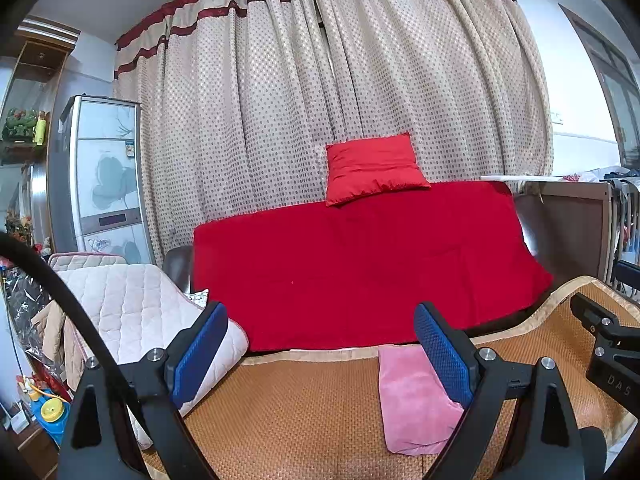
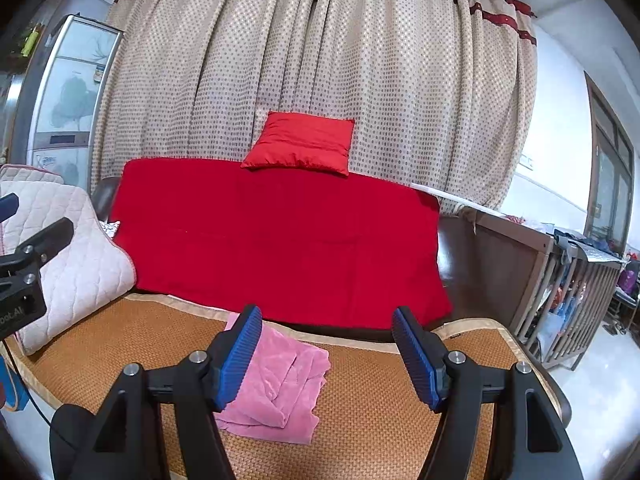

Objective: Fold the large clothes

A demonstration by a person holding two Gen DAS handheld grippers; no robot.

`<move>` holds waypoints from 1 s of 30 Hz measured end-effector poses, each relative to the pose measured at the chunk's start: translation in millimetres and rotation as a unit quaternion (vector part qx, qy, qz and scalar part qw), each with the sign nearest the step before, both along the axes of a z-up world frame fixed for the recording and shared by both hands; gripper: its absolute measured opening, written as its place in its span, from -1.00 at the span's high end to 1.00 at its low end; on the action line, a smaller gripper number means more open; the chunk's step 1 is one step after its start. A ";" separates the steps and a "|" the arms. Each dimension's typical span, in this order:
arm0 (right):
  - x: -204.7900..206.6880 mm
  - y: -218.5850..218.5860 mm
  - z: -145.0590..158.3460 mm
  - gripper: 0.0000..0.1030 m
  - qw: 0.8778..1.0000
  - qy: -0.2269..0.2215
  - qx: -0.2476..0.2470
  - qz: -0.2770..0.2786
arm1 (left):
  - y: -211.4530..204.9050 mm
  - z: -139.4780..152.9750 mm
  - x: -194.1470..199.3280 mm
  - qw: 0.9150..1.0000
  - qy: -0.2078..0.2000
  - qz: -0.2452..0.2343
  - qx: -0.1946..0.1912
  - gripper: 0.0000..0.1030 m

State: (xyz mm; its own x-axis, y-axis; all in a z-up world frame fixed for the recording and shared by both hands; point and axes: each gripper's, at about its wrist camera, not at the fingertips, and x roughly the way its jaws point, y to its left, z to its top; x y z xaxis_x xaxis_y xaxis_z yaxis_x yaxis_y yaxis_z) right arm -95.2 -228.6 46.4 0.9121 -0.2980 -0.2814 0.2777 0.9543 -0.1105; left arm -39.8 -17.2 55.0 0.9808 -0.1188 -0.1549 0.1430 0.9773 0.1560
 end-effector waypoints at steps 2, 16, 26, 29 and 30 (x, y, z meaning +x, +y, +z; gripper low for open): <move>0.4 0.6 1.3 -0.39 1.000 -0.002 -0.002 0.001 | -0.2 0.7 -0.4 1.000 -0.001 0.000 -0.001 -0.83; 0.5 1.0 3.4 -0.39 1.000 -0.005 -0.007 0.002 | -3.2 -1.1 -2.8 1.000 -0.001 0.001 0.000 -0.83; 2.6 1.2 2.7 -0.39 1.000 -0.005 -0.009 0.004 | -3.0 -1.7 -2.2 1.000 -0.002 0.001 -0.001 -0.83; 3.0 2.2 2.5 -0.39 1.000 -0.004 -0.011 0.005 | -3.1 -1.6 -2.3 1.000 -0.001 0.001 -0.001 -0.83; 2.7 2.8 2.8 -0.39 1.000 -0.005 -0.012 0.005 | -3.2 -1.5 -2.4 1.000 -0.001 0.001 -0.001 -0.83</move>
State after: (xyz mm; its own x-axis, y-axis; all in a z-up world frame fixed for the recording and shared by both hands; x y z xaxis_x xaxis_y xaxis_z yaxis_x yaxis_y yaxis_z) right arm -92.5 -225.8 49.2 0.9173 -0.2962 -0.2662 0.2702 0.9539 -0.1304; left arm -42.2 -20.3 53.5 0.9814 -0.1171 -0.1519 0.1406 0.9780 0.1542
